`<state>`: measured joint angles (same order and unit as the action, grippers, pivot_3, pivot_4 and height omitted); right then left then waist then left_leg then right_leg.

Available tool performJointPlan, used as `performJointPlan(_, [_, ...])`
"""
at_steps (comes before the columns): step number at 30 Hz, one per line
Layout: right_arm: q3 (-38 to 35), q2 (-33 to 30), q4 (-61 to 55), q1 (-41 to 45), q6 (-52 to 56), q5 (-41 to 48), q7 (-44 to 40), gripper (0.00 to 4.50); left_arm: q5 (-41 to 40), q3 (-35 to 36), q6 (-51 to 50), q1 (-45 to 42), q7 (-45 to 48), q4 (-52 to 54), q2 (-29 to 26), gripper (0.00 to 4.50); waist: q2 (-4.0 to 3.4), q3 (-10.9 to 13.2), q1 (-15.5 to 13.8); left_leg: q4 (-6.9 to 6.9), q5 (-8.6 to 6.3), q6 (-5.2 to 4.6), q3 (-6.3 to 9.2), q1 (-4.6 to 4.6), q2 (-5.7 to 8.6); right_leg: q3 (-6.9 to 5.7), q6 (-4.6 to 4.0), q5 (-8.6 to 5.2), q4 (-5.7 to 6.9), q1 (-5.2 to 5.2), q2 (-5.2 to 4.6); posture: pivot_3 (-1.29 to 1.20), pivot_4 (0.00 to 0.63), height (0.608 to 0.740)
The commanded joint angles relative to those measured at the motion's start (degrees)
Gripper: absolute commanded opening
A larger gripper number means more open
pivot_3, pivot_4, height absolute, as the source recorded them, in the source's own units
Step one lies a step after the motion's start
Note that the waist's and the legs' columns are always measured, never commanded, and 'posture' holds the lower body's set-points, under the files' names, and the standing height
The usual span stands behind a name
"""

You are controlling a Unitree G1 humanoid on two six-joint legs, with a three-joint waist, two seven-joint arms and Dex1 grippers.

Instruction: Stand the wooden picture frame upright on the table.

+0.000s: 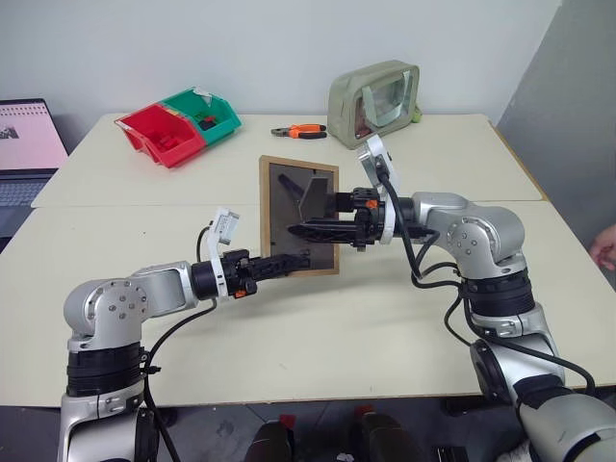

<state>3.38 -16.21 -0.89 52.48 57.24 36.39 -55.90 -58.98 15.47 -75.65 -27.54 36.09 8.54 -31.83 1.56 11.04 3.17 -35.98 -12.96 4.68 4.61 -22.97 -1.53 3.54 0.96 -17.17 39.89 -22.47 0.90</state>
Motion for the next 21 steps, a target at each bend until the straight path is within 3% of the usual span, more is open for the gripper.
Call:
performJointPlan(1, [-0.6, -1.2, -4.2, -0.5, 2.1, 3.8, -0.9, 4.43, -1.8, 1.5, 0.7, -0.5, 0.4, 1.7, -1.0, 1.29, 0.00, 0.0, 0.0, 0.00, 0.00, 0.00, 0.00, 0.00, 0.00, 0.00, 0.00, 0.00, 0.00, 0.00, 0.00, 0.00, 0.150, 0.740])
performJointPlan(21, [-3.9, -5.4, -2.6, 1.9, 3.2, 8.0, -1.2, 4.43, -4.0, 1.4, 0.8, 2.1, -1.2, 3.7, -0.5, 1.29, 0.01, 0.0, 0.0, 0.01, 0.00, 0.00, -0.03, -0.02, 0.01, 0.02, 0.01, -0.01, -0.02, -0.02, 0.02, 0.00, 0.150, 0.740])
